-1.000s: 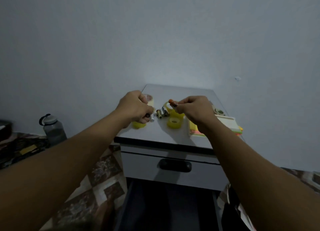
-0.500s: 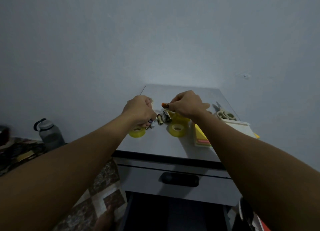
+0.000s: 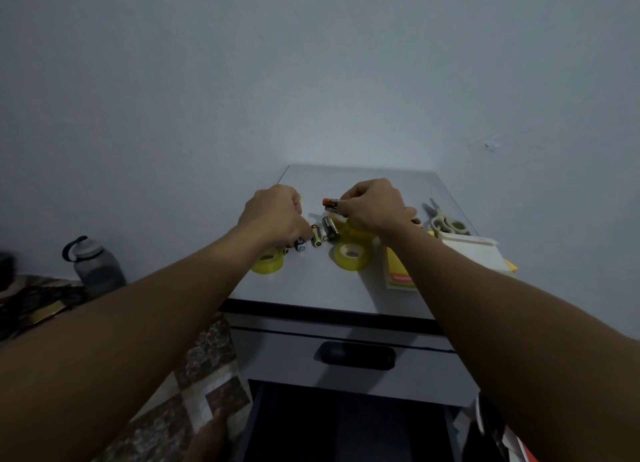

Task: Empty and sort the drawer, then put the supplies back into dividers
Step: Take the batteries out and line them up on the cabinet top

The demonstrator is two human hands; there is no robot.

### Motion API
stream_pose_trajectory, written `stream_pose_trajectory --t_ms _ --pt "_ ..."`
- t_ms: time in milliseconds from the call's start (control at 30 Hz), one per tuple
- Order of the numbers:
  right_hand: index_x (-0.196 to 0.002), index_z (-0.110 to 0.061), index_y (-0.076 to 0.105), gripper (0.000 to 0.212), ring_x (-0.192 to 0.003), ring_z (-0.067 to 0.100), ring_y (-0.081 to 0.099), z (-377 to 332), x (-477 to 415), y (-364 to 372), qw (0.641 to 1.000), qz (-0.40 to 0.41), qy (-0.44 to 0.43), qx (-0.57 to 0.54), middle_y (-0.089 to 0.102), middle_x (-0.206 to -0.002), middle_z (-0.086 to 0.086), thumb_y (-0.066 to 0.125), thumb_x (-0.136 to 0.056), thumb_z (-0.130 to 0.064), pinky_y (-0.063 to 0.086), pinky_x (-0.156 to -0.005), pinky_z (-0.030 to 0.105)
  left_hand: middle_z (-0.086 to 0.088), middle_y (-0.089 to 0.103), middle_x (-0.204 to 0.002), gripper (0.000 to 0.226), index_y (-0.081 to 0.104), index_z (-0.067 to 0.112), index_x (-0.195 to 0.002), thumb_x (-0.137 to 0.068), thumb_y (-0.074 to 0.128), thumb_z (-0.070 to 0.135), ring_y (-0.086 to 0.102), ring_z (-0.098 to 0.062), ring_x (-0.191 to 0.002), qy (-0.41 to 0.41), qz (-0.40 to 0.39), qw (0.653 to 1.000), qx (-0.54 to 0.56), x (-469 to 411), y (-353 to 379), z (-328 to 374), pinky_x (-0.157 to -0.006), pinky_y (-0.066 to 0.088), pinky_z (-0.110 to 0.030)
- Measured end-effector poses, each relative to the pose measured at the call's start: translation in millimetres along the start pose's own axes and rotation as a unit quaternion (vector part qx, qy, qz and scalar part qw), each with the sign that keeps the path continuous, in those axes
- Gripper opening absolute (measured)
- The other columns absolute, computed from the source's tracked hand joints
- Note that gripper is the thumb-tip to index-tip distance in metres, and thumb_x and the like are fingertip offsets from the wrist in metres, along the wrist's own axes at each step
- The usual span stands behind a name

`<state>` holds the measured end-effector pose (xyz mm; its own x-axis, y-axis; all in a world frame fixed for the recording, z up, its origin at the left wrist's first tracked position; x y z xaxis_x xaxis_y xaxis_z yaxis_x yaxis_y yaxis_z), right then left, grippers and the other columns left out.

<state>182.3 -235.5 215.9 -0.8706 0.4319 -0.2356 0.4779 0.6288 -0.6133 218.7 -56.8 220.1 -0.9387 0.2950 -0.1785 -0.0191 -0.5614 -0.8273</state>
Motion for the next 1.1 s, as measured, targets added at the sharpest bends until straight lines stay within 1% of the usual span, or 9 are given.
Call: stream_pose_trajectory --t_ms 200,467,567,633,667,733,800,967,1100 --pt "-0.086 -0.015 0.078 0.013 -0.066 0.007 0.056 -1.0 2.5 -3.0 1.000 0.005 0.004 0.000 0.066 -0.071 -0.007 0.075 -0.082 -0.027 0.045 -0.056 0.023 0.000 0.066 -0.090 0.032 0.065 0.018 -0.087 -0.067 0.088 0.028 0.061 -0.021 -0.083 0.002 0.013 1.000 -0.008 0.6 -6.6 -0.3 -0.063 0.046 -0.027" --pt "-0.089 -0.016 0.076 0.017 -0.069 0.009 0.057 -7.5 3.2 -1.4 1.000 -0.001 -0.005 0.006 0.069 -0.079 -0.003 0.075 -0.082 -0.031 0.049 -0.061 0.028 0.002 0.066 -0.084 0.029 0.065 0.021 -0.083 -0.067 0.088 0.030 0.067 -0.021 -0.081 -0.007 0.013 1.000 0.027 -0.4 -12.8 -7.1 -0.073 0.058 -0.034" --pt "-0.089 -0.020 0.074 0.017 -0.066 0.003 0.047 -15.5 9.5 -0.1 0.999 -0.013 -0.025 0.046 0.063 -0.075 -0.010 0.072 -0.085 -0.037 0.028 -0.054 0.021 0.007 0.061 -0.085 0.021 0.065 0.024 -0.082 -0.072 0.084 0.028 0.060 -0.018 -0.083 0.006 0.044 0.998 0.050 0.6 -20.0 -13.8 -0.067 0.049 -0.028" --pt "-0.088 -0.023 0.074 0.021 -0.072 0.006 0.050 -18.3 13.2 3.9 0.997 -0.011 -0.033 0.067 0.064 -0.076 -0.010 0.071 -0.084 -0.043 0.024 -0.058 0.022 0.003 0.064 -0.092 0.016 0.067 0.024 -0.082 -0.075 0.081 0.024 0.061 -0.018 -0.086 0.022 0.061 0.995 0.080 2.7 -25.4 -21.5 -0.064 0.046 -0.026" --pt "-0.087 -0.024 0.075 0.023 -0.079 0.008 0.053 -18.3 13.2 7.3 0.997 -0.005 -0.036 0.073 0.066 -0.079 -0.009 0.071 -0.082 -0.046 0.029 -0.064 0.024 0.001 0.066 -0.094 0.015 0.067 0.023 -0.084 -0.076 0.080 0.023 0.061 -0.019 -0.087 0.028 0.068 0.993 0.091 4.4 -27.7 -26.0 -0.064 0.046 -0.025" --pt "-0.083 -0.029 0.074 0.022 -0.098 0.016 0.057 -17.3 12.2 15.9 0.994 0.012 -0.042 0.098 0.070 -0.086 -0.009 0.070 -0.079 -0.050 0.036 -0.084 0.036 0.000 0.067 -0.093 0.015 0.069 0.021 -0.088 -0.077 0.079 0.023 0.063 -0.019 -0.085 0.036 0.075 0.991 0.102 8.1 -29.3 -35.3 -0.066 0.048 -0.026" --pt "-0.080 -0.034 0.071 0.017 -0.108 0.021 0.054 -16.7 13.9 22.8 0.989 0.026 -0.047 0.140 0.070 -0.092 -0.009 0.067 -0.077 -0.050 0.030 -0.092 0.045 0.003 0.069 -0.087 0.014 0.069 0.022 -0.087 -0.076 0.079 0.022 0.064 -0.015 -0.080 0.043 0.069 0.991 0.108 12.1 -27.2 -43.3 -0.066 0.049 -0.025" --pt "-0.091 -0.034 0.071 0.013 -0.116 0.023 0.043 -23.7 21.0 30.0 0.978 0.034 -0.093 0.185 0.067 -0.097 -0.005 0.064 -0.082 -0.040 0.026 -0.088 0.043 0.005 0.069 -0.082 0.015 0.070 0.019 -0.088 -0.077 0.079 0.021 0.063 -0.007 -0.074 0.054 0.068 0.988 0.125 16.3 -24.7 -54.5 -0.059 0.044 -0.017" --pt "-0.103 -0.032 0.071 0.021 -0.114 0.023 0.042 -30.7 28.0 36.1 0.958 0.029 -0.136 0.252 0.063 -0.094 -0.003 0.062 -0.085 -0.040 0.019 -0.081 0.041 0.005 0.069 -0.086 0.017 0.071 0.018 -0.091 -0.078 0.080 0.022 0.060 -0.001 -0.074 0.071 0.064 0.987 0.126 18.0 -24.6 -55.4 -0.059 0.041 -0.013"
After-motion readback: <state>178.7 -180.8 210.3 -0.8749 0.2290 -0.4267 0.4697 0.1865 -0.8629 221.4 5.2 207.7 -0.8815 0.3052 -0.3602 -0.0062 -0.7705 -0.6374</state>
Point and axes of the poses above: each hand's wrist, its own x-axis away from the middle knuckle, its own y-axis out of the palm, z = x × y, the point moved 6 cm from there along -x, towards the middle knuckle
